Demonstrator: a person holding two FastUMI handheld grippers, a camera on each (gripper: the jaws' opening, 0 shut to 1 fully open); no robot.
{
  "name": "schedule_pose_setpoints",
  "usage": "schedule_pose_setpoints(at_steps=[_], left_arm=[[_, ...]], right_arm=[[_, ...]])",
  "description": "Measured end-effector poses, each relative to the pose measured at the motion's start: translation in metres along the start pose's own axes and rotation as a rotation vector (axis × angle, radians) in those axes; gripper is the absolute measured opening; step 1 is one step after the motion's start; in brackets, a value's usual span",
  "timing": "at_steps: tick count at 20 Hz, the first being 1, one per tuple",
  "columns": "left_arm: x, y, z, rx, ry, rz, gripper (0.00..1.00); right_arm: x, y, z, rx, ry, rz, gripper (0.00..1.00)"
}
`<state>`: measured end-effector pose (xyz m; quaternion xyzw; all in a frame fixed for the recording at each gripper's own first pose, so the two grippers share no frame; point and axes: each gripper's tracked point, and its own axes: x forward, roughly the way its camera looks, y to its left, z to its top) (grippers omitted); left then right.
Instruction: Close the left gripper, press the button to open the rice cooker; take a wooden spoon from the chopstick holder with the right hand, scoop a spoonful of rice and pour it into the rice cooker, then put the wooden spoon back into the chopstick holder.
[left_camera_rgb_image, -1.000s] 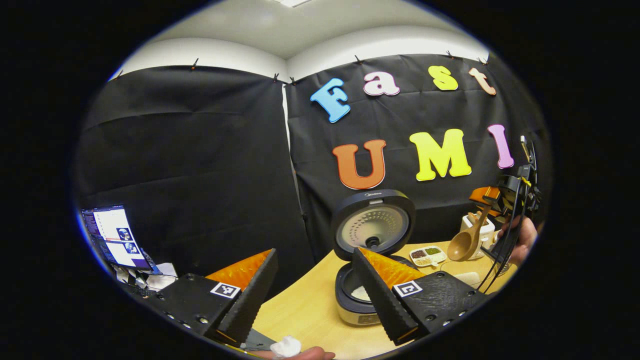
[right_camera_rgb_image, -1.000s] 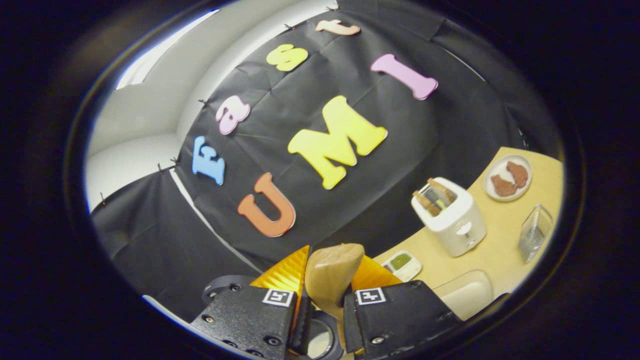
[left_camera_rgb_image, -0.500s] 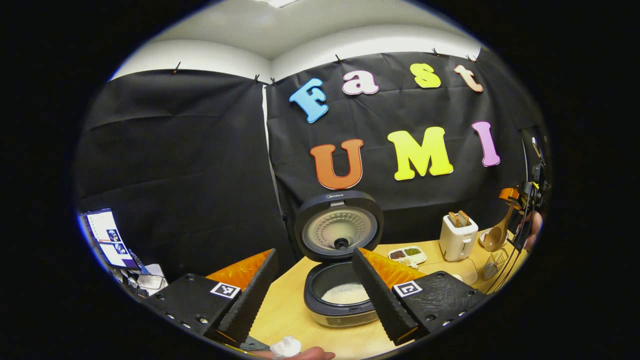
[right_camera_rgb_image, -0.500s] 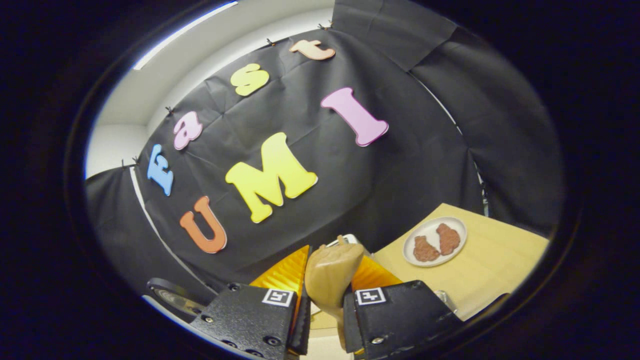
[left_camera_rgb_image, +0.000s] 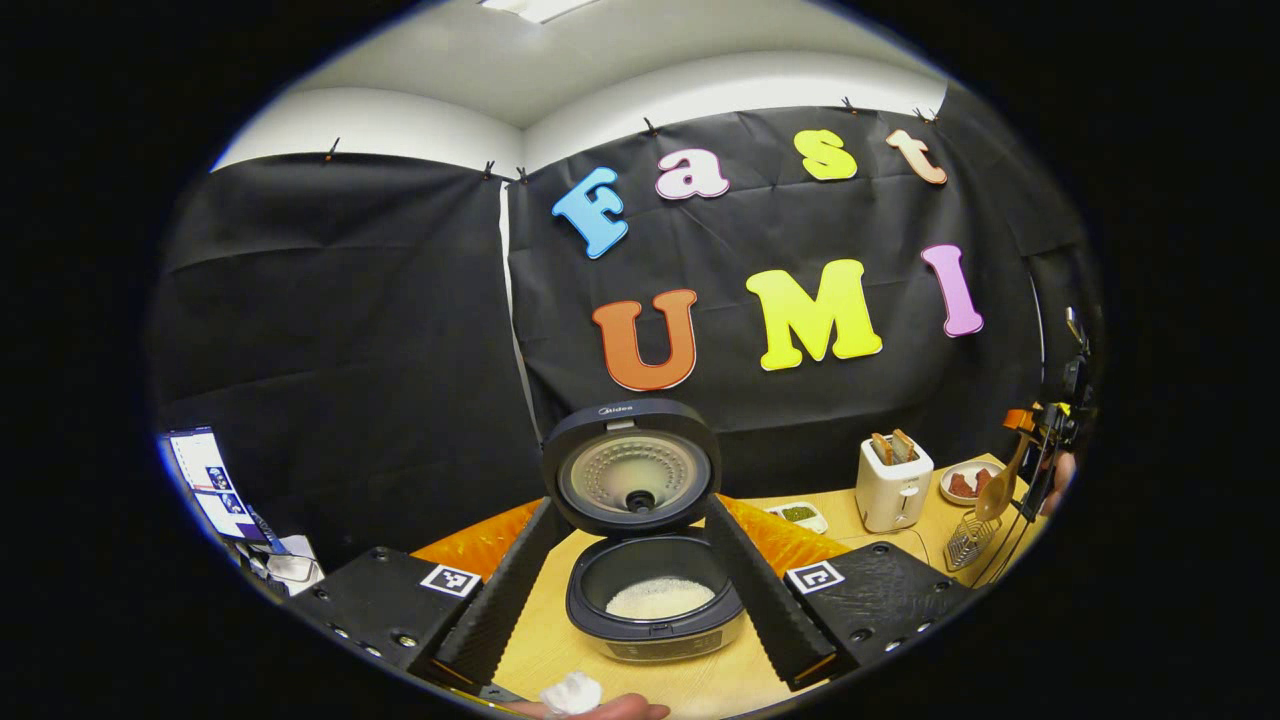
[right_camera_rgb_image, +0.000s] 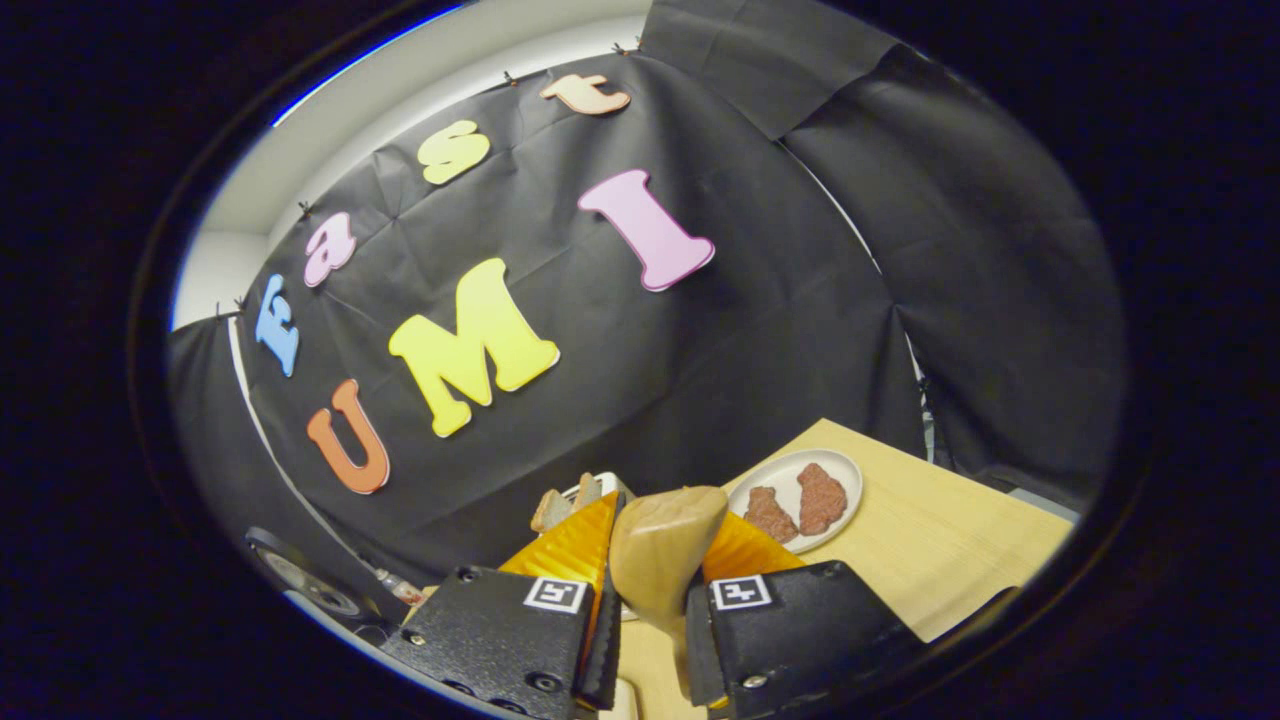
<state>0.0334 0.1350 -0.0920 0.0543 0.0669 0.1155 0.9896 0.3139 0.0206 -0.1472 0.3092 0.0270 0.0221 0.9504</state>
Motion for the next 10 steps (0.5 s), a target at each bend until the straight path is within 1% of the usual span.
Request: schedule_pose_setpoints(at_steps=[3,6,10], left_arm=[[0.002,-0.008,0.000,0.015,0.006,-0.009,0.96],[0.004,-0.014,-0.003,0.029,0.010,-0.020,0.95],[0.006,-0.019,-0.007,0.051,0.019,-0.030,0.96]], right_arm=[[0.006,-0.012,-0.018,0.010,0.019,-0.013,0.32],[0.010,-0.024,-0.040,-0.015,0.044,-0.030,0.32],[0.011,-0.049,-0.069,0.024,0.076,-0.081,0.32]])
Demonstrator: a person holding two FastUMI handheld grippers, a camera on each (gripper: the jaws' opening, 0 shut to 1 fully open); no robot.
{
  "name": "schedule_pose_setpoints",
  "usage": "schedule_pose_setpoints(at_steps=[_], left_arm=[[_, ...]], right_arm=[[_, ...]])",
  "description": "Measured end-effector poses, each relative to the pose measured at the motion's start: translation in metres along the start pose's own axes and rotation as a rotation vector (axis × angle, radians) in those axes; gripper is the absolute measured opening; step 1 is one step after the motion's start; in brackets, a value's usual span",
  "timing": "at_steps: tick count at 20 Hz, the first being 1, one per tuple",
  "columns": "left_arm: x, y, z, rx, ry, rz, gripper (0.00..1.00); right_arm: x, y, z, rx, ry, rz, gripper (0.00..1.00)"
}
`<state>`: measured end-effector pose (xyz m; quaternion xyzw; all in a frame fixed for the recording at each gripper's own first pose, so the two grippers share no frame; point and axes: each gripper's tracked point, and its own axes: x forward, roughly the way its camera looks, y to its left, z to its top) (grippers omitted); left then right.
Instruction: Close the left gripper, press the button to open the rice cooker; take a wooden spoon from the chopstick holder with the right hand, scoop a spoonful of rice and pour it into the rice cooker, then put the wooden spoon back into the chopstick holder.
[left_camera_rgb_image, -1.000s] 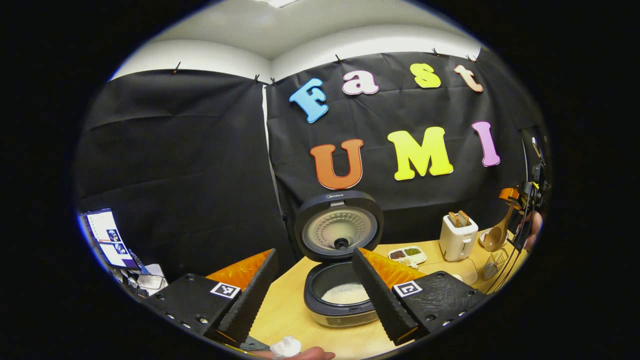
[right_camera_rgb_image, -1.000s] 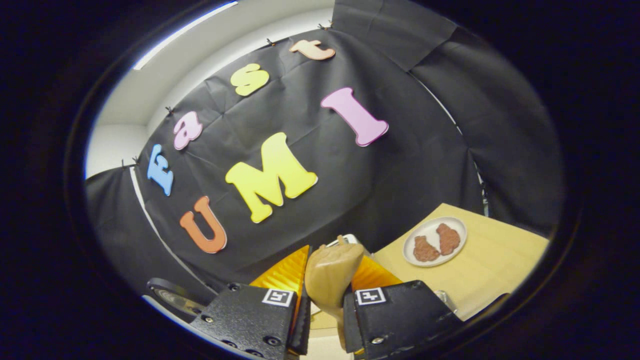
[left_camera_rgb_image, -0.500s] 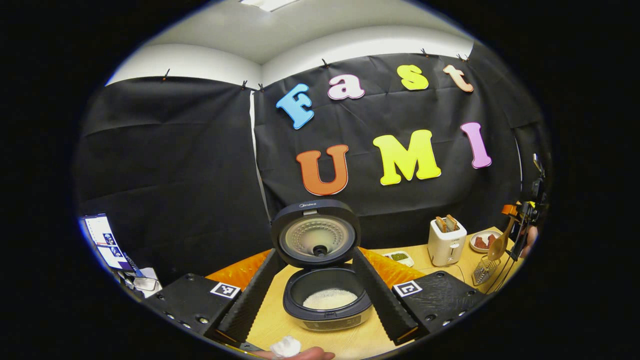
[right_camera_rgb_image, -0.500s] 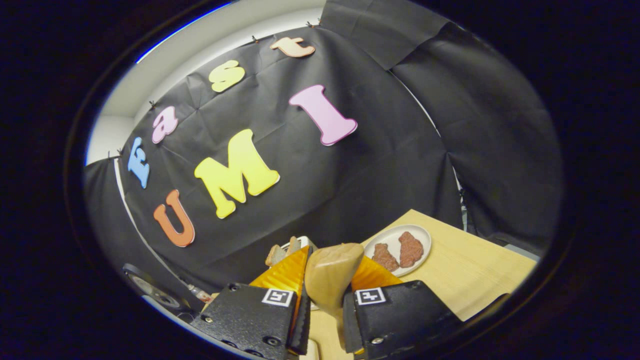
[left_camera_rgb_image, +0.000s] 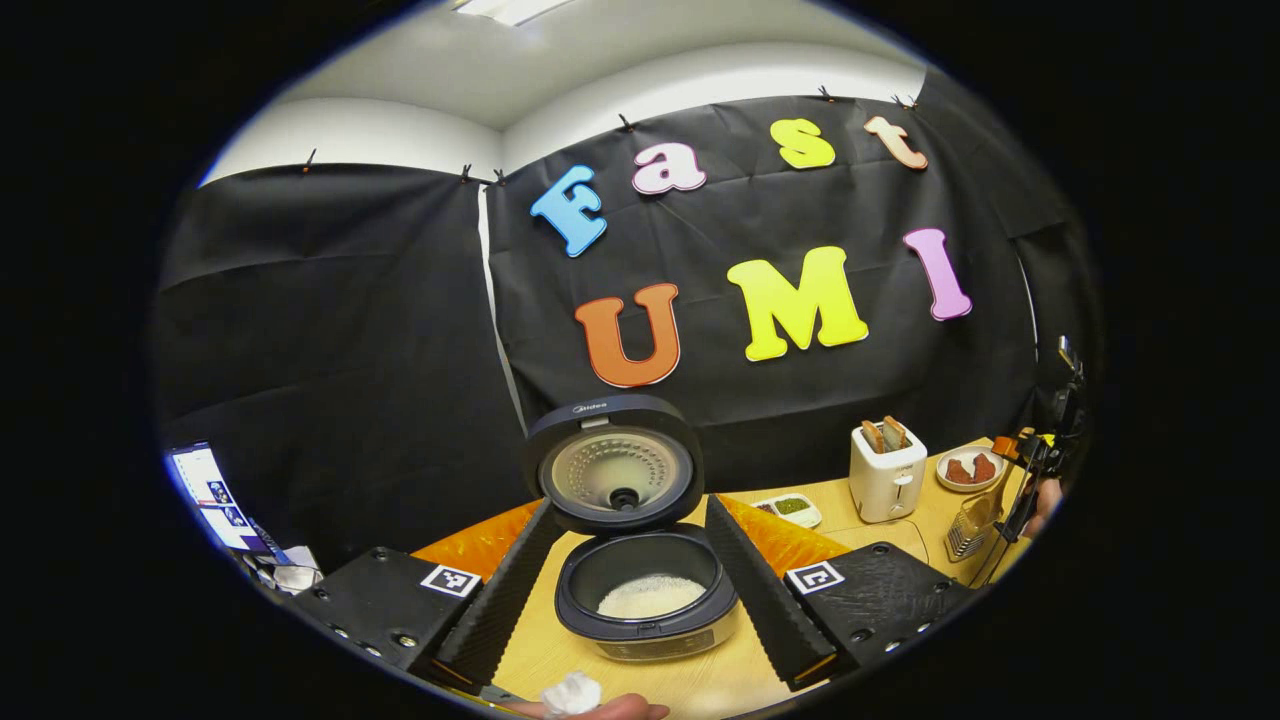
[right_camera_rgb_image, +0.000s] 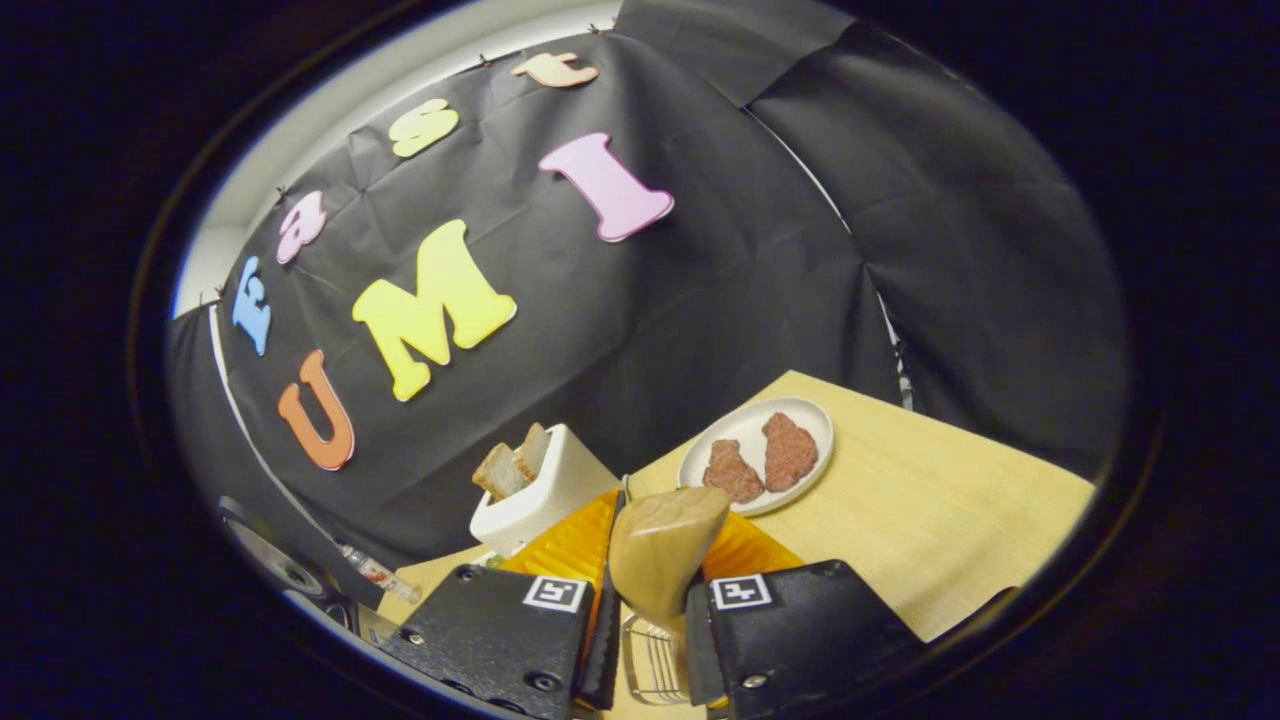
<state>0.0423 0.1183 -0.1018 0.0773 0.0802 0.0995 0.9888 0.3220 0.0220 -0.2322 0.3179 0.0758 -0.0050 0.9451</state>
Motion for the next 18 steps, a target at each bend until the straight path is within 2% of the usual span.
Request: schedule_pose_setpoints(at_steps=[2,7,8,9,10,11,14,18], left_arm=[[0.001,-0.002,-0.001,0.009,0.005,-0.006,0.96],[0.002,-0.006,0.000,0.014,-0.001,-0.017,0.96],[0.001,-0.006,0.000,0.016,0.002,-0.019,0.96],[0.002,-0.005,0.000,0.015,-0.001,-0.018,0.96],[0.001,-0.005,0.001,0.014,-0.002,-0.017,0.96],[0.001,-0.004,0.002,0.014,0.000,-0.017,0.96],[-0.001,-0.001,0.000,0.012,0.000,-0.015,0.95],[0.000,0.002,0.002,0.008,-0.003,-0.013,0.96]], right_arm=[[0.002,-0.007,-0.005,0.024,-0.001,-0.012,0.32],[0.005,-0.017,-0.009,-0.019,0.017,-0.046,0.33],[0.004,-0.020,-0.008,-0.027,0.017,-0.056,0.27],[0.003,-0.026,-0.012,-0.030,0.019,-0.078,0.28],[0.005,-0.028,-0.009,-0.026,0.021,-0.086,0.38],[0.002,-0.029,-0.010,-0.033,0.029,-0.090,0.43],[0.002,-0.046,-0.010,-0.082,0.030,-0.167,1.00],[-0.011,-0.049,0.000,-0.130,0.023,-0.188,1.00]])
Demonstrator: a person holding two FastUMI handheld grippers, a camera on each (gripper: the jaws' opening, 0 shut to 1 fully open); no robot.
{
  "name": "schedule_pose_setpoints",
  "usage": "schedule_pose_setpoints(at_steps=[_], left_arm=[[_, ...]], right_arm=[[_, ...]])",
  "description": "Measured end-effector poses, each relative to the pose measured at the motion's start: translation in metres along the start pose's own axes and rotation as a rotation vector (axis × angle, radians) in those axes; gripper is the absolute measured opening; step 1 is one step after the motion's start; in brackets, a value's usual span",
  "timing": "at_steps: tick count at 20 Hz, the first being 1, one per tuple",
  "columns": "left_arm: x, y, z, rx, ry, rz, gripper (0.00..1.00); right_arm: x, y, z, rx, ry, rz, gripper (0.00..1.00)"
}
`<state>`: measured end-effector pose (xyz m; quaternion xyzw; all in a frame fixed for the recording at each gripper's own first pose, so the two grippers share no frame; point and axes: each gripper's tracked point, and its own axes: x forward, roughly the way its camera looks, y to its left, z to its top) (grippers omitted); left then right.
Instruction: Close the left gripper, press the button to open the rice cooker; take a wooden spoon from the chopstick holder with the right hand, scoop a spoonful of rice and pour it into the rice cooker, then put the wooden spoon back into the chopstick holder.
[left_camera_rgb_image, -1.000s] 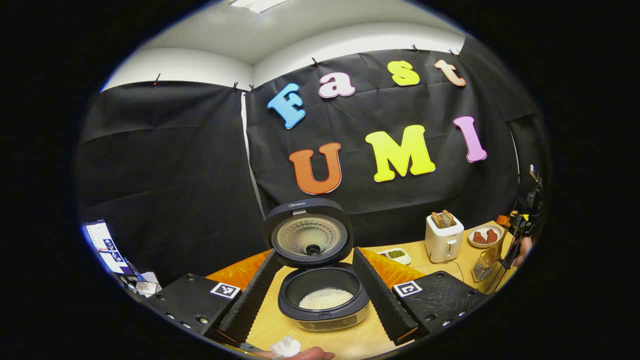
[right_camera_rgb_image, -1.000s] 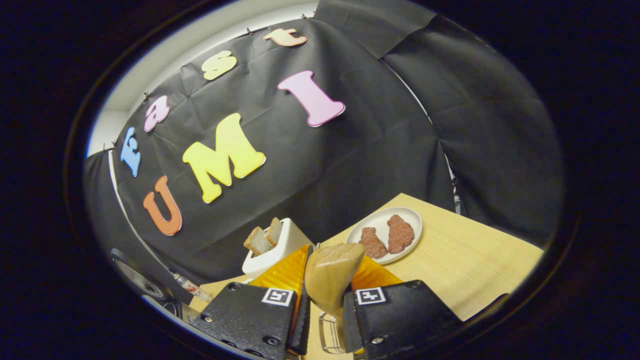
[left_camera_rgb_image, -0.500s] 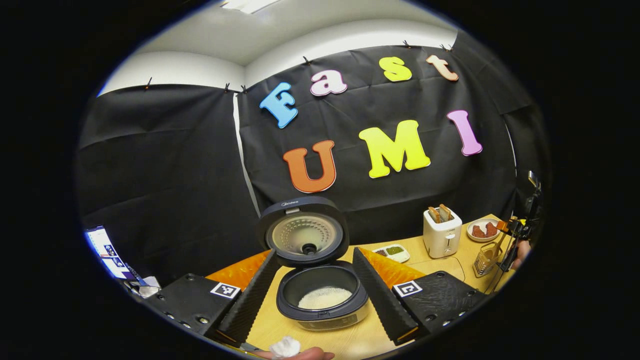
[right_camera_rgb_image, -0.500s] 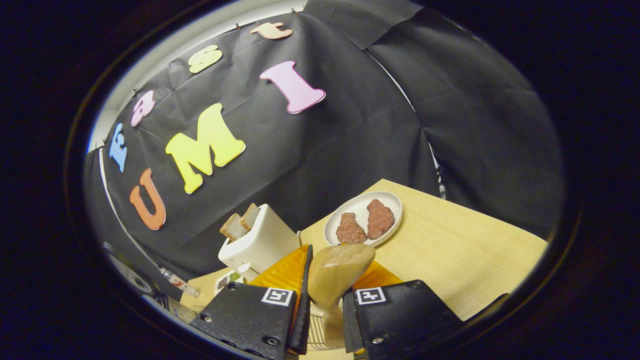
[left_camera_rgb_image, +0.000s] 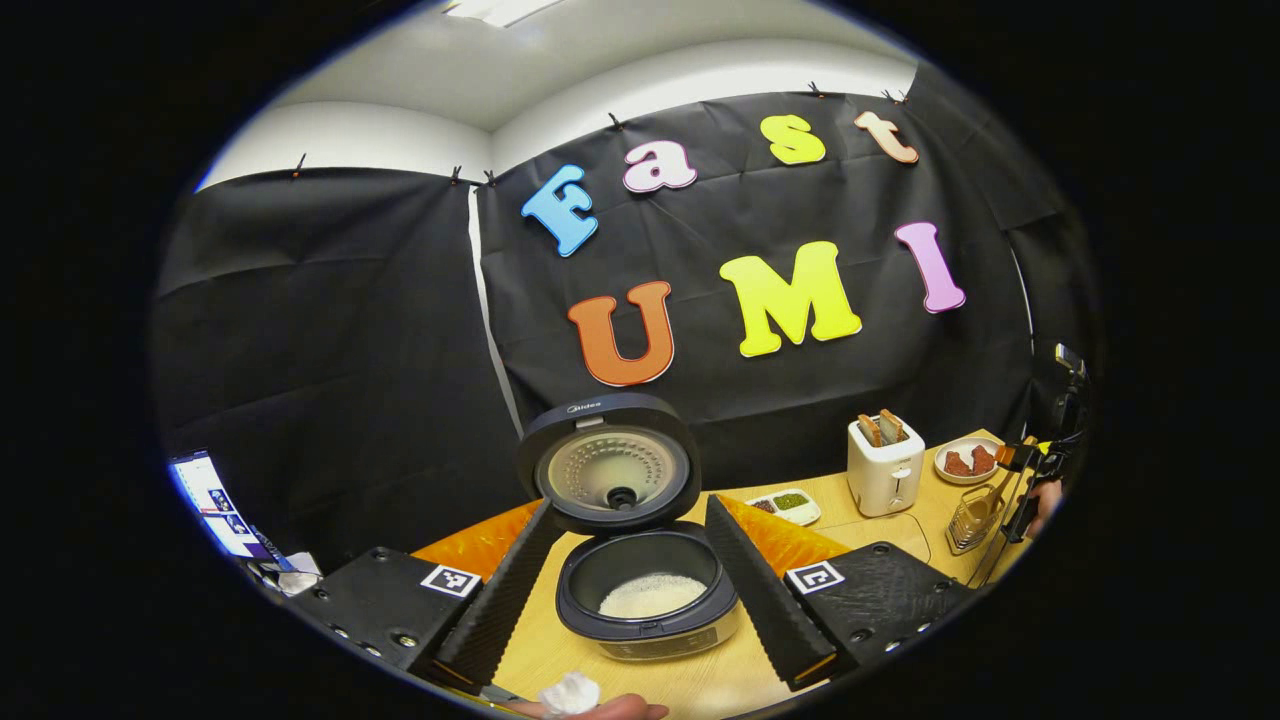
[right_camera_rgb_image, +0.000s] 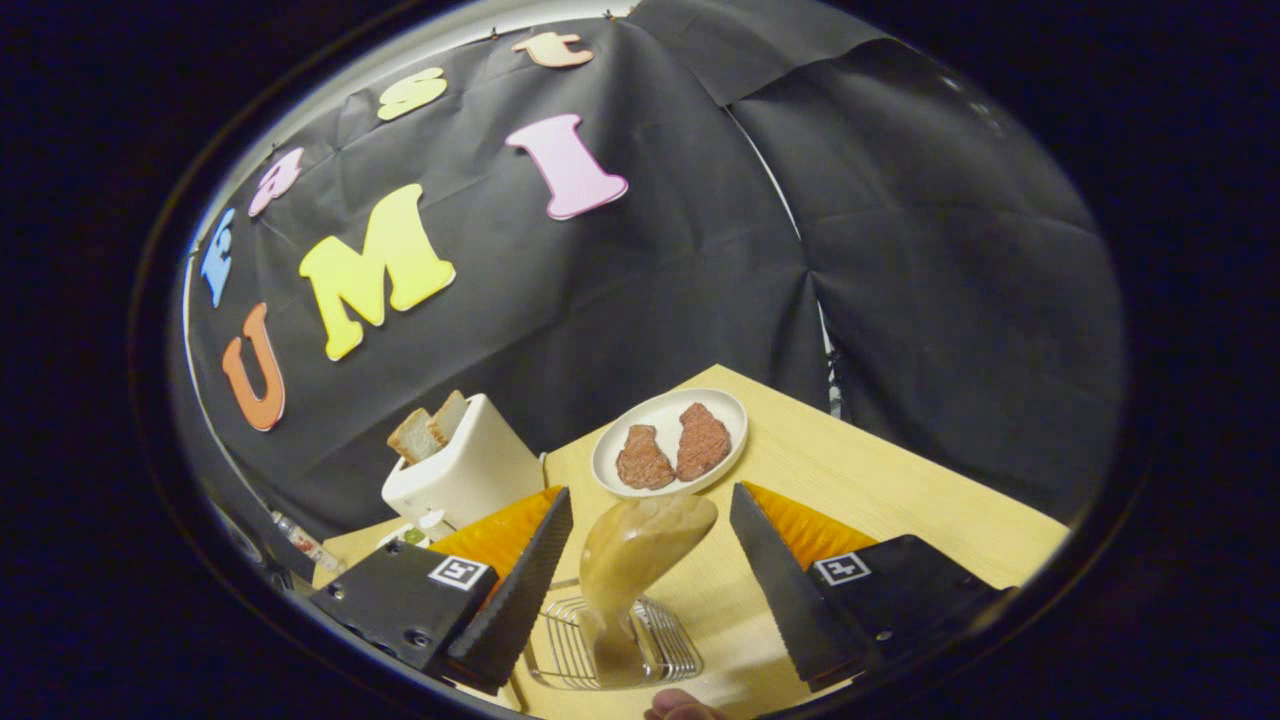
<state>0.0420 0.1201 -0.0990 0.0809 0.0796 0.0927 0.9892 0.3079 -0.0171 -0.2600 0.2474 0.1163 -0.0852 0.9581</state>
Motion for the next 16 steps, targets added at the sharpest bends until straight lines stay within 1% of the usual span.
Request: schedule_pose_setpoints(at_steps=[2,3,4,5,6,7,9,13,16], left_arm=[[0.000,0.001,0.001,-0.007,0.000,-0.002,0.95],[0.001,0.002,0.002,-0.011,-0.001,-0.003,0.96],[0.000,0.002,0.003,-0.015,-0.002,-0.004,0.95],[0.000,0.003,0.005,-0.021,-0.007,-0.007,0.95],[0.002,0.002,0.005,-0.026,-0.006,-0.012,0.95],[0.002,0.002,0.006,-0.030,-0.008,-0.020,0.95],[0.001,0.005,0.011,-0.028,-0.017,-0.023,0.96],[0.013,0.008,0.023,-0.033,-0.029,-0.039,0.95],[0.039,0.021,0.046,-0.036,-0.024,-0.027,0.95]], right_arm=[[-0.016,0.003,0.017,-0.033,-0.024,0.008,1.00],[-0.027,0.007,0.028,-0.055,-0.041,0.015,0.96],[-0.042,0.014,0.042,-0.080,-0.065,0.027,1.00],[-0.057,0.021,0.057,-0.109,-0.088,0.029,0.96],[-0.074,0.031,0.071,-0.136,-0.113,0.049,0.95],[-0.091,0.041,0.084,-0.165,-0.138,0.067,1.00],[-0.122,0.061,0.105,-0.220,-0.172,0.087,1.00],[-0.195,0.107,0.114,-0.297,-0.198,0.181,1.00],[-0.242,0.124,0.113,-0.387,-0.213,0.213,1.00]])
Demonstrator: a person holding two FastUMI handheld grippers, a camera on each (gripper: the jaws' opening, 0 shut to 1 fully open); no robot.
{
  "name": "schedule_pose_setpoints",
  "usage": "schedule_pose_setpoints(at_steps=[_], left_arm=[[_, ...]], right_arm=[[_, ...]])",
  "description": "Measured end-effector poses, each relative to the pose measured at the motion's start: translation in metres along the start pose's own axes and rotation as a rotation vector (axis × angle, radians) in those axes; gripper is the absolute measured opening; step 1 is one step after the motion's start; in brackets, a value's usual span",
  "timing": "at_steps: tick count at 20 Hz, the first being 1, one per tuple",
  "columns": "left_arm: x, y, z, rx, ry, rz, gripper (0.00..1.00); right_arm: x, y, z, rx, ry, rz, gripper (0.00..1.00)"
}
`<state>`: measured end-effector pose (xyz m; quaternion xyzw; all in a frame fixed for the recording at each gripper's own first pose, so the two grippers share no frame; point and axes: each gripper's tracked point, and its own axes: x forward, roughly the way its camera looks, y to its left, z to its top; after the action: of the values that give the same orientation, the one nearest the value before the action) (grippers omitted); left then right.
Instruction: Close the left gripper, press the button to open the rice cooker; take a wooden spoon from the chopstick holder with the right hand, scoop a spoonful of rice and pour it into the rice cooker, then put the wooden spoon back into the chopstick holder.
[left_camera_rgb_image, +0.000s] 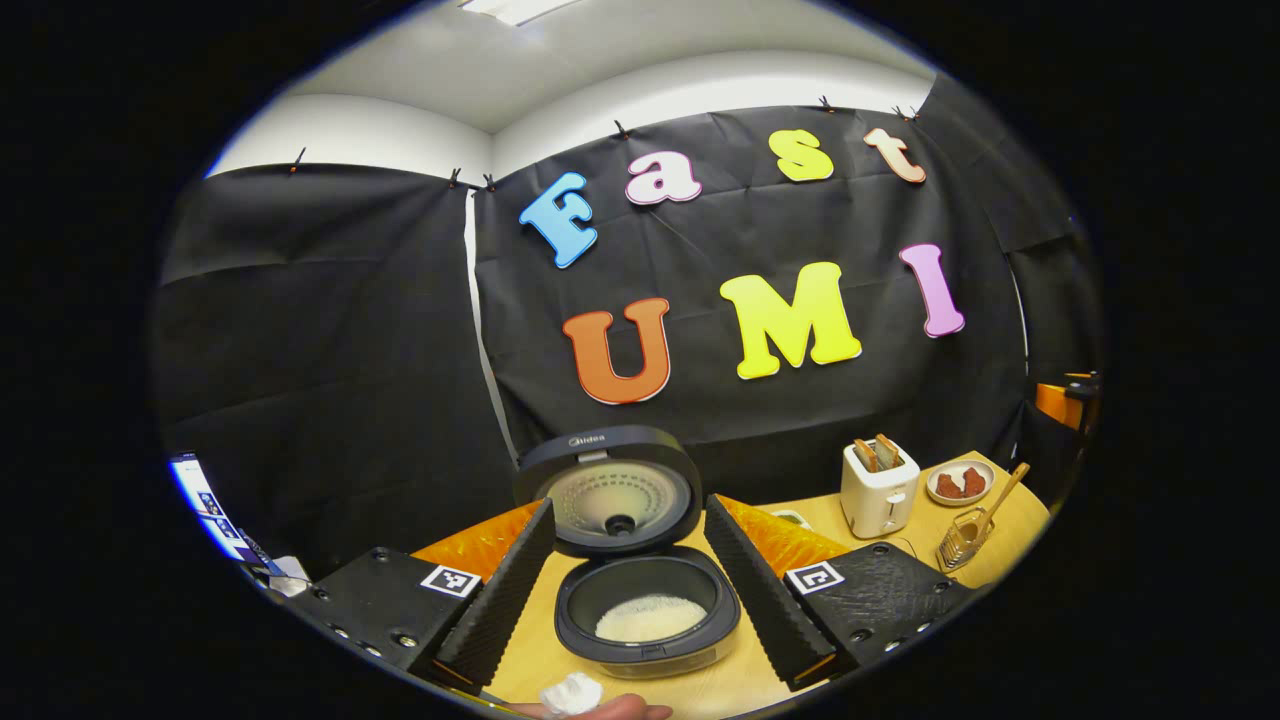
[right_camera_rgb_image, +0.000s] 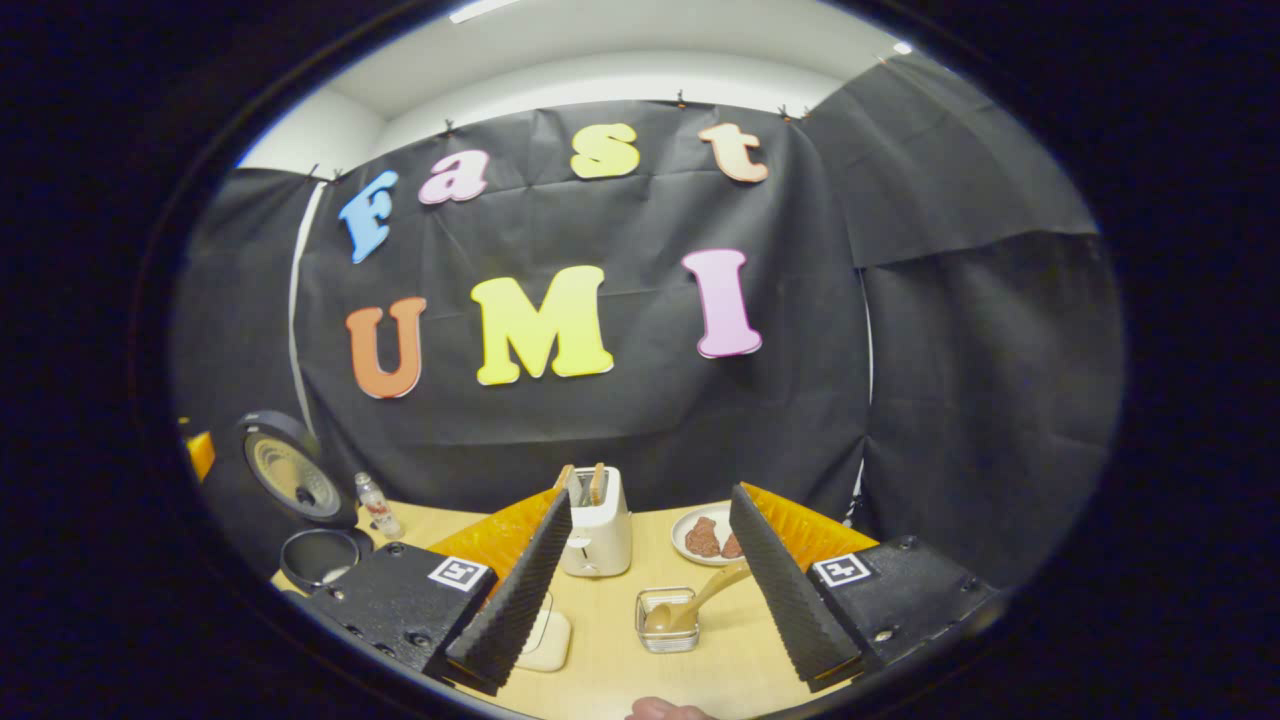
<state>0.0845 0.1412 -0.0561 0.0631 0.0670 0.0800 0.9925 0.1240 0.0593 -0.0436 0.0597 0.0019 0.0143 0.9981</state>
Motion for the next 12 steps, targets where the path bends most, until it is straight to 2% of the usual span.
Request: schedule_pose_setpoints(at_steps=[1,2,3,4,5,6,8,9,12], left_arm=[[0.012,0.001,0.008,-0.026,0.008,-0.008,0.96],[0.027,0.002,0.019,-0.054,0.017,-0.023,0.95],[0.043,0.003,0.027,-0.084,0.028,-0.033,0.91],[0.059,0.007,0.035,-0.111,0.053,-0.039,0.96],[0.075,0.007,0.044,-0.151,0.061,-0.059,0.91],[0.091,0.010,0.052,-0.171,0.080,-0.053,0.96],[0.124,0.016,0.059,-0.212,0.119,-0.055,0.95],[0.140,0.014,0.059,-0.241,0.140,-0.067,0.95],[0.180,0.022,0.025,-0.296,0.305,-0.030,0.96]], right_arm=[[-0.012,0.007,0.003,-0.020,0.005,0.015,0.96],[-0.022,0.015,0.003,-0.027,0.016,0.031,0.96],[-0.032,0.020,0.002,-0.023,0.027,0.045,1.00],[-0.039,0.025,0.000,-0.019,0.043,0.057,0.96],[-0.045,0.028,-0.004,-0.023,0.062,0.065,1.00],[-0.051,0.030,-0.007,-0.025,0.073,0.073,1.00],[-0.060,0.034,-0.013,-0.026,0.105,0.080,0.96],[-0.064,0.036,-0.016,-0.025,0.122,0.086,0.96],[-0.073,0.039,-0.023,-0.037,0.154,0.096,0.96]])
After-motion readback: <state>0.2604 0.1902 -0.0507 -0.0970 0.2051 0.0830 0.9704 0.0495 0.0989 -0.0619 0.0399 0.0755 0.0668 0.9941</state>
